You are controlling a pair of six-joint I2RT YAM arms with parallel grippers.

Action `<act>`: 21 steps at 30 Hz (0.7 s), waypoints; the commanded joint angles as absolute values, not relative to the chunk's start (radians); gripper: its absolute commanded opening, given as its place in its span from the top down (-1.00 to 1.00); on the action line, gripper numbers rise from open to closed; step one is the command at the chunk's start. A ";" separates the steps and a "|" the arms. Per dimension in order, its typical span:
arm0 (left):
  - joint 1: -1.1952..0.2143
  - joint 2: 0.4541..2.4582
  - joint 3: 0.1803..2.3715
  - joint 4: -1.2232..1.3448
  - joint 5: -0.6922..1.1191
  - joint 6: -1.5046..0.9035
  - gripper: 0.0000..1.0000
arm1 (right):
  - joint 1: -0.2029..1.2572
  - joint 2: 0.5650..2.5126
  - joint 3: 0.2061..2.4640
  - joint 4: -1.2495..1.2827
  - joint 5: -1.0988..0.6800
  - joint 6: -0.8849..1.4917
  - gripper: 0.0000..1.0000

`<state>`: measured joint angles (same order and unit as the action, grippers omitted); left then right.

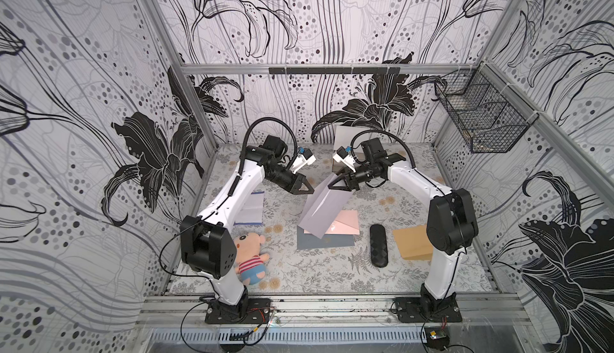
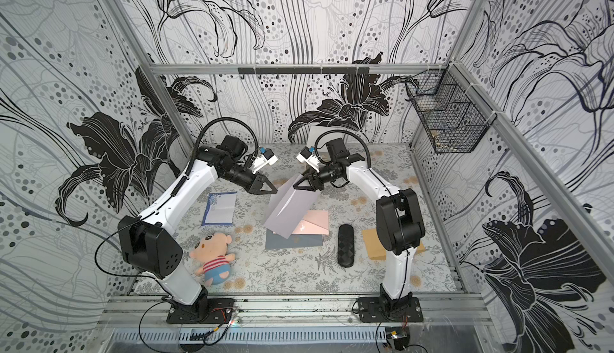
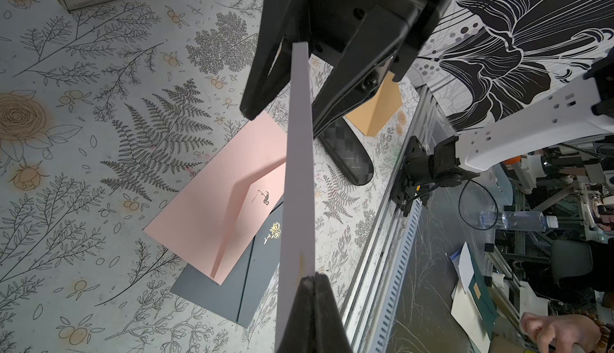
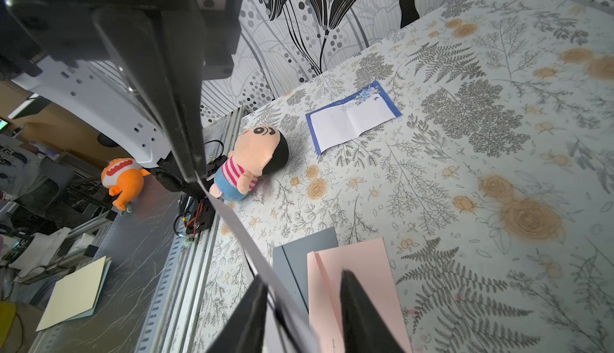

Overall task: Take the letter paper out of the envelope
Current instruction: Pick up the envelope from the envelope.

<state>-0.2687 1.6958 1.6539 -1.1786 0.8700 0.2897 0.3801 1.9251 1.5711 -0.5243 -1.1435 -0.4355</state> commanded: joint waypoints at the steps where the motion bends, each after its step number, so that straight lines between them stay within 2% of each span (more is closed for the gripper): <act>1: -0.262 1.712 1.680 -1.174 0.884 0.311 1.00 | 0.379 1.894 1.545 -0.544 -1.190 -0.436 0.40; 4: -0.259 1.714 1.675 -1.157 0.844 0.299 1.00 | 0.379 1.876 1.528 -0.555 -1.200 -0.442 0.72; 6: -0.257 1.721 1.677 -1.147 0.811 0.282 0.99 | 0.379 1.857 1.516 -0.556 -1.214 -0.442 1.00; 7: -0.257 1.723 1.678 -1.138 0.793 0.270 0.87 | 0.379 1.850 1.512 -0.558 -1.219 -0.440 1.00; 8: -0.255 1.726 1.677 -1.120 0.755 0.250 0.48 | 0.379 1.840 1.507 -0.560 -1.222 -0.437 1.00; 9: -0.256 1.727 1.677 -1.108 0.719 0.229 0.22 | 0.379 1.831 1.500 -0.557 -1.225 -0.432 1.00; 11: -0.257 1.721 1.672 -1.068 0.618 0.185 0.00 | 0.380 1.814 1.489 -0.546 -1.222 -0.408 1.00; 14: -0.258 1.672 1.637 -0.942 0.385 0.050 -0.04 | 0.380 1.801 1.480 -0.499 -1.209 -0.336 1.00; 18: -0.254 1.530 1.514 -0.720 0.157 -0.158 -0.02 | 0.380 1.813 1.493 -0.320 -1.141 -0.051 1.00; 21: -0.253 1.429 1.434 -0.596 0.067 -0.301 -0.20 | 0.379 1.828 1.529 -0.207 -1.043 0.196 1.00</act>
